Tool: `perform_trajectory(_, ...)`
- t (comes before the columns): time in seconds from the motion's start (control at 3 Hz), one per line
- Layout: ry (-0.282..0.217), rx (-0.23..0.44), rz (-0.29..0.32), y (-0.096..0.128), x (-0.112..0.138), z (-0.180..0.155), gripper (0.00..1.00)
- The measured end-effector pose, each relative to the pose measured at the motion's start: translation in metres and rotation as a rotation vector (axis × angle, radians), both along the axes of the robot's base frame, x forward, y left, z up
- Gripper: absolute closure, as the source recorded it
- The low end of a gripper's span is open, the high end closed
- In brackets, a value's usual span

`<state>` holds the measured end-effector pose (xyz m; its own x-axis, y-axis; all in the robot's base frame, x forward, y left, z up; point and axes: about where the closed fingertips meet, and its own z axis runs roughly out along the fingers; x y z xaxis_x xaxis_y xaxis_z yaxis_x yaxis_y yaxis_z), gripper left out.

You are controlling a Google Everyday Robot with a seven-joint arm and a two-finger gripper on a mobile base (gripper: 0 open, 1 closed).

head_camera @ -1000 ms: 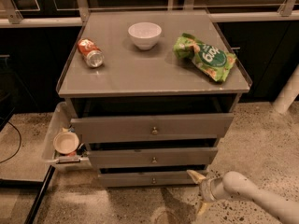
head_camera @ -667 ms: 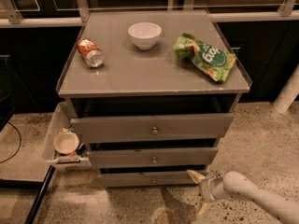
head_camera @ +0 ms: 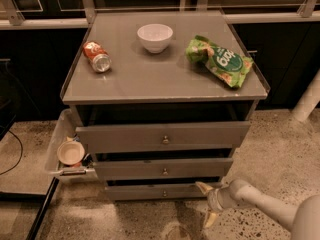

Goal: Open bottom drawer

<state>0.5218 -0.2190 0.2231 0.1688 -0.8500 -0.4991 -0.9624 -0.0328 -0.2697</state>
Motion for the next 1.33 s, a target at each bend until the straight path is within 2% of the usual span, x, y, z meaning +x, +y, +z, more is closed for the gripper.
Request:
perform_trajectory(0.67, 0.055, 0.004, -0.023, -0.003, 0.027, -0.033, 0.0)
perform_trajectory(1.33, 0.047, 0.017, -0.038, 0.0, 0.052, -0.043, 0.0)
